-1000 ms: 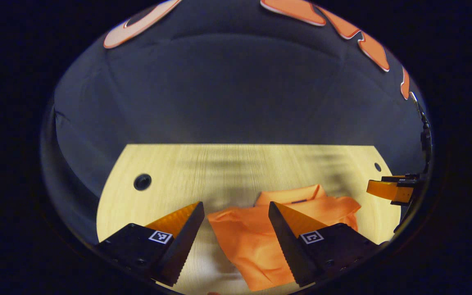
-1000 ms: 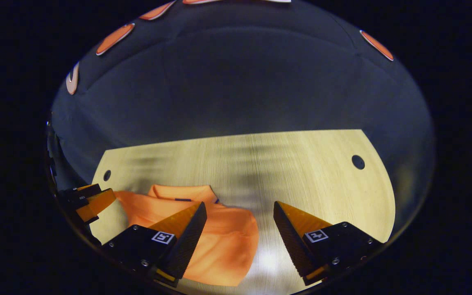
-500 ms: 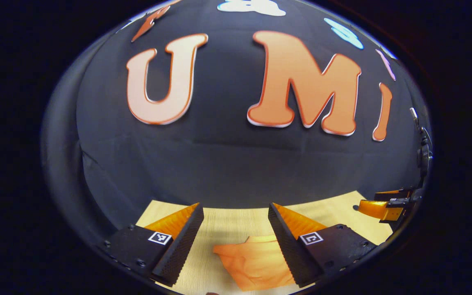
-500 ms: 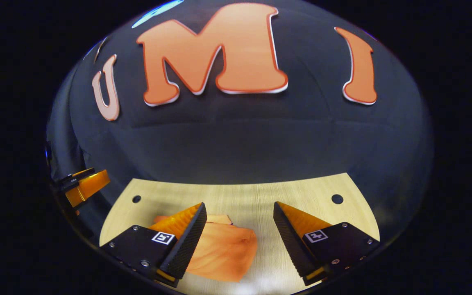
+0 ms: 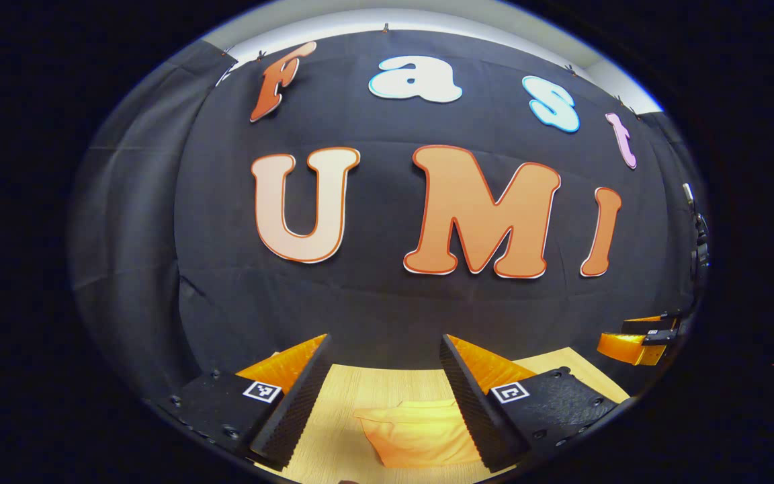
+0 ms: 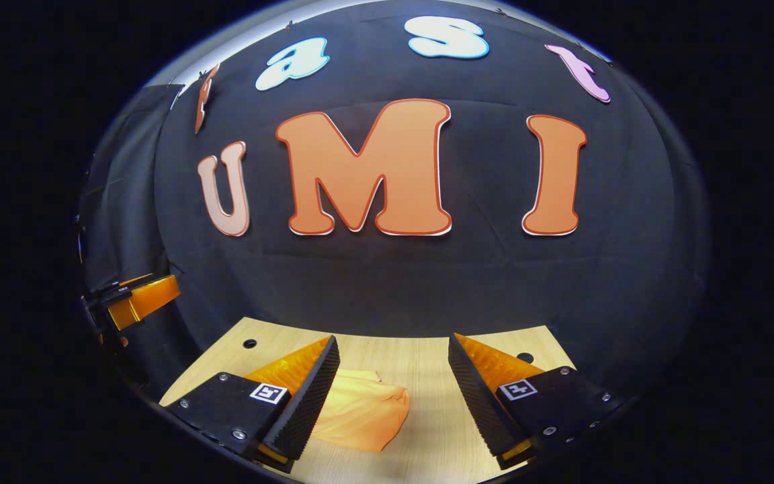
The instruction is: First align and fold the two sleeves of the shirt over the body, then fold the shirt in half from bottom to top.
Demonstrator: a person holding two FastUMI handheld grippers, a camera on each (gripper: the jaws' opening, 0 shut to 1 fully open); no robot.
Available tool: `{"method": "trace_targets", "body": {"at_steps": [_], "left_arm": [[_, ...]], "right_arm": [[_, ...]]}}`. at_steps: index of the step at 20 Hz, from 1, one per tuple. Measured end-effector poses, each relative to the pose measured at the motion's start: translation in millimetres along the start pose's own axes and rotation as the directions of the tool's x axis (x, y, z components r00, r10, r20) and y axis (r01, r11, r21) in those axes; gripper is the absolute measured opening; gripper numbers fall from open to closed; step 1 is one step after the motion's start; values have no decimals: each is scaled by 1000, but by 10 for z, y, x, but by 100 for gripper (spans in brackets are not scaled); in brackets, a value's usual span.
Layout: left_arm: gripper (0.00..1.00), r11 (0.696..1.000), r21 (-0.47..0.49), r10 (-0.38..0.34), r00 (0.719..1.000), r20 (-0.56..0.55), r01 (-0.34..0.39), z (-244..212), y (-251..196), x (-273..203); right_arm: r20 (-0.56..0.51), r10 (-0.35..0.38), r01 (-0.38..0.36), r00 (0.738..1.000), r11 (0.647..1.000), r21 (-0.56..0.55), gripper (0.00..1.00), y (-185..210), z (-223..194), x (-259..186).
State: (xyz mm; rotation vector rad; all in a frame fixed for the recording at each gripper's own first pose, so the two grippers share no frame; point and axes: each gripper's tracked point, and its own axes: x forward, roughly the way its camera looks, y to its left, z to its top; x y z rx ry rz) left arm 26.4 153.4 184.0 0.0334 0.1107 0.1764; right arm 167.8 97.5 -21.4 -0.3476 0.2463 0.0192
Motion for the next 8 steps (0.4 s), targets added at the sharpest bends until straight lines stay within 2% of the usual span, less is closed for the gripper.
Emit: {"method": "trace_targets", "body": {"at_steps": [4,8], "left_arm": [[97,1000,8,2,1000,17,-2,11,-68,-310],[97,1000,6,-30,1000,7,30,-12,-113,-516]], "right_arm": [[17,14,-13,1000,1000,-9,99,56,-18,-222],[20,13,-14,1000,1000,16,99,155,-34,-380]]}}
